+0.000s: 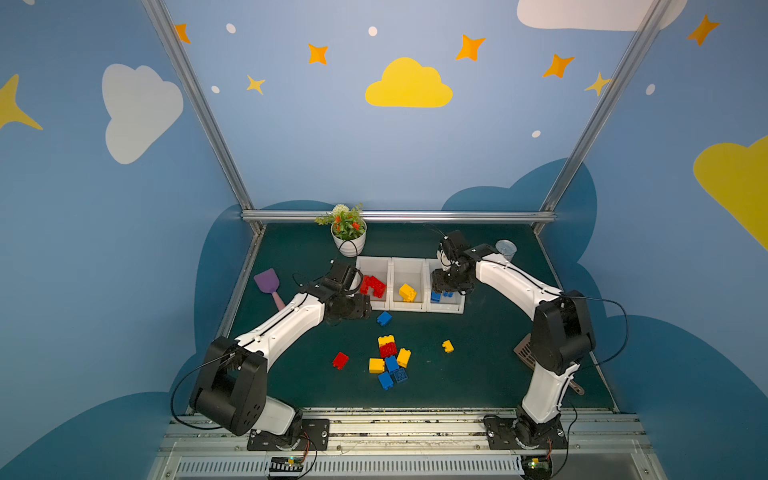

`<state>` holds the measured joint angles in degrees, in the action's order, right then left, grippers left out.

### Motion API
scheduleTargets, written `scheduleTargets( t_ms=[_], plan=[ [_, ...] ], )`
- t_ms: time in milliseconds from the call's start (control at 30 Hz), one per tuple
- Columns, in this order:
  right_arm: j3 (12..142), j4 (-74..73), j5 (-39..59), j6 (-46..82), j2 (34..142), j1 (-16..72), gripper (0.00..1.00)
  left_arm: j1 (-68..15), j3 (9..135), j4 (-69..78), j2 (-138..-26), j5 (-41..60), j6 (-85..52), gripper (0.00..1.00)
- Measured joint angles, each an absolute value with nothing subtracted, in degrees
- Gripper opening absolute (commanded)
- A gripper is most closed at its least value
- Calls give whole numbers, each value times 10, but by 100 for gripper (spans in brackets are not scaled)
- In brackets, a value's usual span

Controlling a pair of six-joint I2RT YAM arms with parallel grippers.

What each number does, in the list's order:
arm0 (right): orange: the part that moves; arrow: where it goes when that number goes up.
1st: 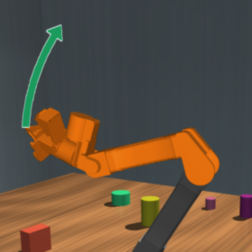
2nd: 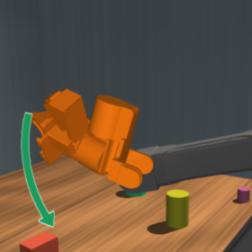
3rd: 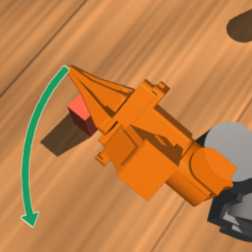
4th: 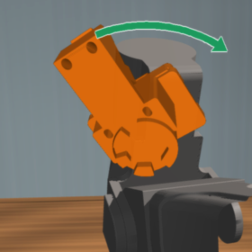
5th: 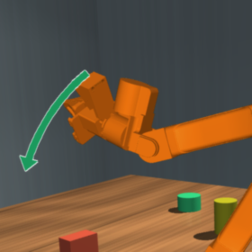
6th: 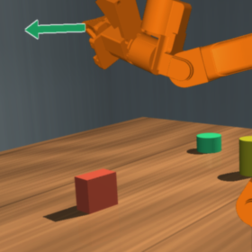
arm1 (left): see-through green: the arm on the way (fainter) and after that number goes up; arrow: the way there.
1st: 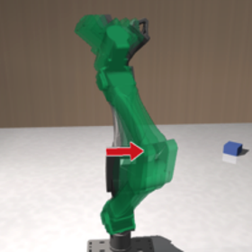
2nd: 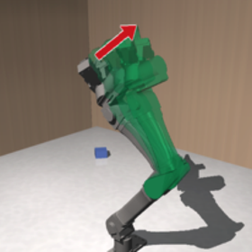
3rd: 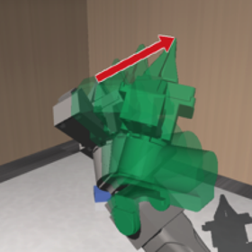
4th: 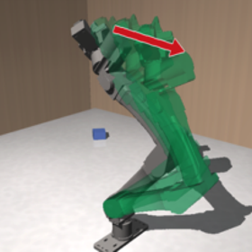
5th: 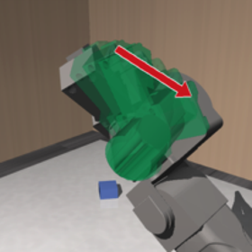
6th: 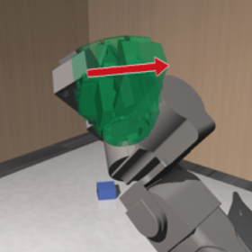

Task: Sort the legos into containers by color
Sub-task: 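Release the blue brick into the can-side compartment while the left gripper withdraws, then grasp the blue brick at the bin's front edge with the left gripper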

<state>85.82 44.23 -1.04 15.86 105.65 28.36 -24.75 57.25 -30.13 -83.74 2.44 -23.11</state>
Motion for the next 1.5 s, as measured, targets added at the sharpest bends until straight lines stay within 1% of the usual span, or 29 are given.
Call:
scheduleTargets(
  t_ms=[200, 433, 900, 1000, 1367, 1500],
  plan=[
    [839, 442, -8, 168, 1040, 282, 60, -284, 573, -284, -867, 21, -204, 82],
    [808, 439, -8, 180, 1016, 282, 60, -323, 585, -264, -927, 9, -173, 81],
    [764, 439, -9, 193, 964, 263, 60, -342, 602, -196, -1014, -4, -145, 80],
    [762, 440, -9, 195, 964, 262, 60, -343, 607, -190, -1028, -9, -140, 75],
    [760, 439, -9, 200, 964, 262, 59, -358, 623, -180, -1051, -27, -124, 47],
    [756, 438, -9, 205, 963, 262, 59, -363, 623, -179, -1053, -32, -121, 40]
  ],
)
